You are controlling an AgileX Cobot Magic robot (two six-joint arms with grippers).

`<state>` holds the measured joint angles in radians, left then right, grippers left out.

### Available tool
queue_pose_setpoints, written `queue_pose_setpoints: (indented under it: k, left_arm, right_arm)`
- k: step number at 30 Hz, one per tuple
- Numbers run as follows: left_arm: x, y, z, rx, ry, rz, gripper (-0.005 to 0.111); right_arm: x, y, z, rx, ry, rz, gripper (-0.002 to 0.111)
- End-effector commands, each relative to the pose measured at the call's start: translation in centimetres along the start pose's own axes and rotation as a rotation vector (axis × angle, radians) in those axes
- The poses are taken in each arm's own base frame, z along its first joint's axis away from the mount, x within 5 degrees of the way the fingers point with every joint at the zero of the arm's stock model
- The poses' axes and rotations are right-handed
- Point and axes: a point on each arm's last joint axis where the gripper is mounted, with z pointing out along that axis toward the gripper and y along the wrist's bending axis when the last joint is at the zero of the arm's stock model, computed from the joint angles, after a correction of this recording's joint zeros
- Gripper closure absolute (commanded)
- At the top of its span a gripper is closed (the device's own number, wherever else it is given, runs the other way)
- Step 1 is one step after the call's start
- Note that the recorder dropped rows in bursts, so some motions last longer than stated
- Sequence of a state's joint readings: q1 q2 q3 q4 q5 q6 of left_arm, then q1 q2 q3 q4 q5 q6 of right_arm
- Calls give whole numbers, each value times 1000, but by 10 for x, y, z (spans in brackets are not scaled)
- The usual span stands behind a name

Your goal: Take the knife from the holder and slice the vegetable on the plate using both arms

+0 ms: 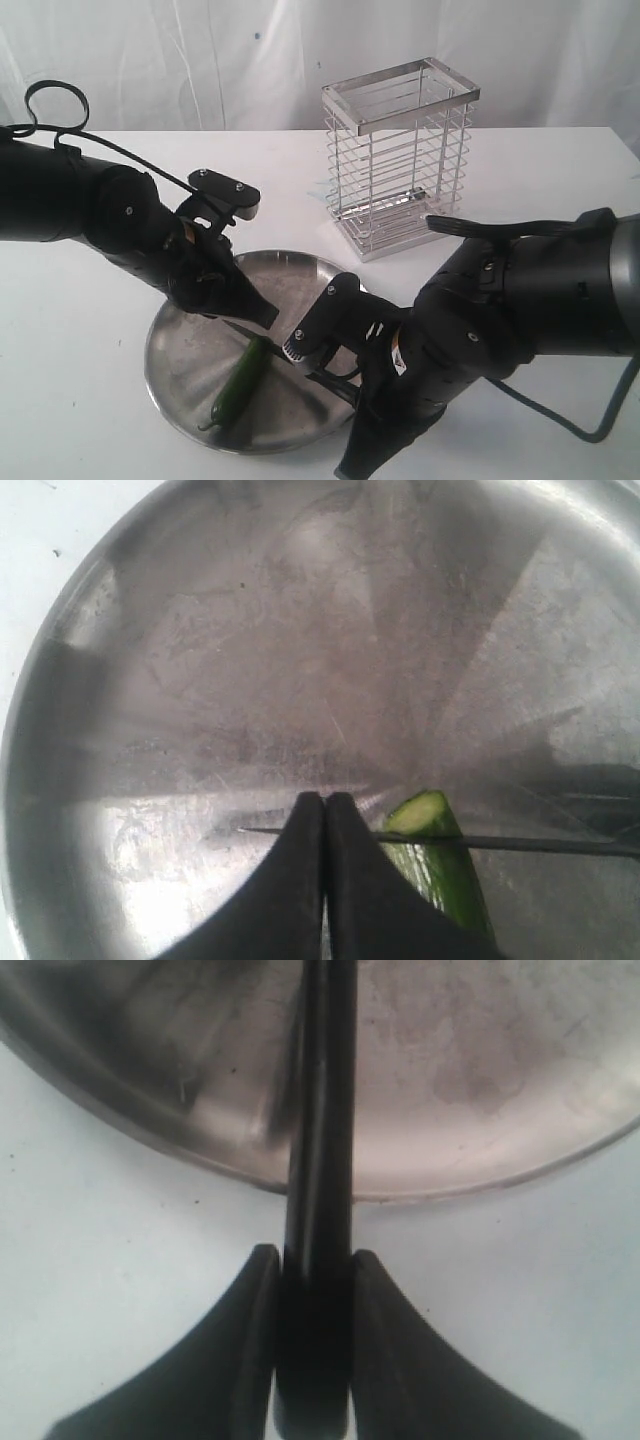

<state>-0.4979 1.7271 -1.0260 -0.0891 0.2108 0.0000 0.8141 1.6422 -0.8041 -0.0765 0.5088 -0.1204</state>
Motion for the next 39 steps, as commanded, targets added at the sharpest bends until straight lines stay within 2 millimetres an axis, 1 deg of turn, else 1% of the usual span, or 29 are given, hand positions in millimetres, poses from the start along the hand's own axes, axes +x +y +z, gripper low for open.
queue_pose_setpoints:
  k: [1, 6, 10, 12, 14, 18, 25, 30, 39]
  left_arm:
    - [4, -1, 6, 6, 36, -5, 107]
    - [13, 0, 27, 6, 100, -9, 107]
    - [25, 2, 50, 9, 177, 14, 107]
    - [26, 2, 52, 10, 187, 19, 107]
    - [24, 1, 48, 10, 174, 20, 107]
    - [14, 1, 31, 4, 105, 32, 107]
    - [4, -1, 6, 3, 43, 43, 107]
    - [4, -1, -1, 5, 41, 44, 107]
    - [5, -1, -2, 7, 51, 44, 107]
  right_arm:
    - [0, 0, 0, 3, -6, -13, 108]
    - [1, 1, 0, 0, 3, -11, 108]
    - [3, 1, 0, -2, 24, -11, 108]
    - [4, 1, 0, -4, 41, -11, 108]
    - [6, 1, -1, -6, 66, -13, 108]
    - [10, 1, -2, -11, 110, -13, 108]
    - [13, 1, -15, -9, 120, -11, 108]
    - [13, 1, -18, -7, 116, -11, 108]
    - [9, 0, -18, -2, 76, -11, 108]
